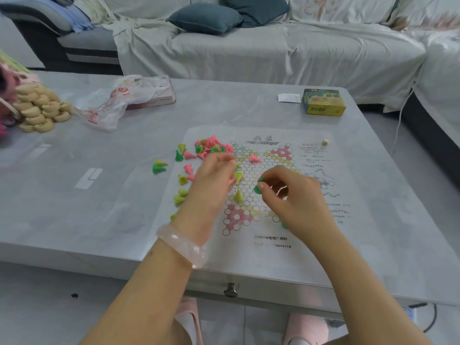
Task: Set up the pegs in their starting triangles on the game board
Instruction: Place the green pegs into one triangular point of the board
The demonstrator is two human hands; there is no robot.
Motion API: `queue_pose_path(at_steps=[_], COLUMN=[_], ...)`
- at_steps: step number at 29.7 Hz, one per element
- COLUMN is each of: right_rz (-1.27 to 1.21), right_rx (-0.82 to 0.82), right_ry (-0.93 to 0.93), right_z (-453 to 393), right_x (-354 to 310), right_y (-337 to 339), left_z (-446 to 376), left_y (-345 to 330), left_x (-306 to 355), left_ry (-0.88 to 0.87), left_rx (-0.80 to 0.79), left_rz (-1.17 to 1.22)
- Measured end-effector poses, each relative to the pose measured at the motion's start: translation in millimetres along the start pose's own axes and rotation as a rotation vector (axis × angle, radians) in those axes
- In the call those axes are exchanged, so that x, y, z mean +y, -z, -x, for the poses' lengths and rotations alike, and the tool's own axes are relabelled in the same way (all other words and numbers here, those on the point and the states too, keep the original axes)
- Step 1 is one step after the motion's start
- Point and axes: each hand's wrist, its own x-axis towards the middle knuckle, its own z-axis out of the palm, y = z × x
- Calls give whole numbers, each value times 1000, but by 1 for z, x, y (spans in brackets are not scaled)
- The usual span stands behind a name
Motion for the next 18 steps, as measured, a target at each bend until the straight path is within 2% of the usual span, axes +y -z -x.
queue_pose_path(at_steps=[3, 4, 6, 8, 10, 12, 18], right_rz=[-20, -32, -42, -44, -42, -48, -54], right_rx=[24, 32, 32, 21, 3, 2, 4], right_ry=[-43, -54, -63, -64, -62, -67, -68], right_z=[1, 1, 2, 3, 4, 5, 3], right_x=[3, 4, 5, 5, 5, 5, 6], right_y=[7, 9, 12, 14, 16, 17, 15], left_z=[-16, -28, -55, -76, -86, -90, -93], left_y=[41, 58, 87, 105, 113, 114, 110], left_x=[10, 11, 5, -12, -31, -42, -43], left_ry=[-353, -373, -248, -104, -47, -83, -241], left_rx=[285, 364, 412, 336, 198, 120, 108], left_rz=[-588, -705, -840, -1010, -1208, -1332, -1406])
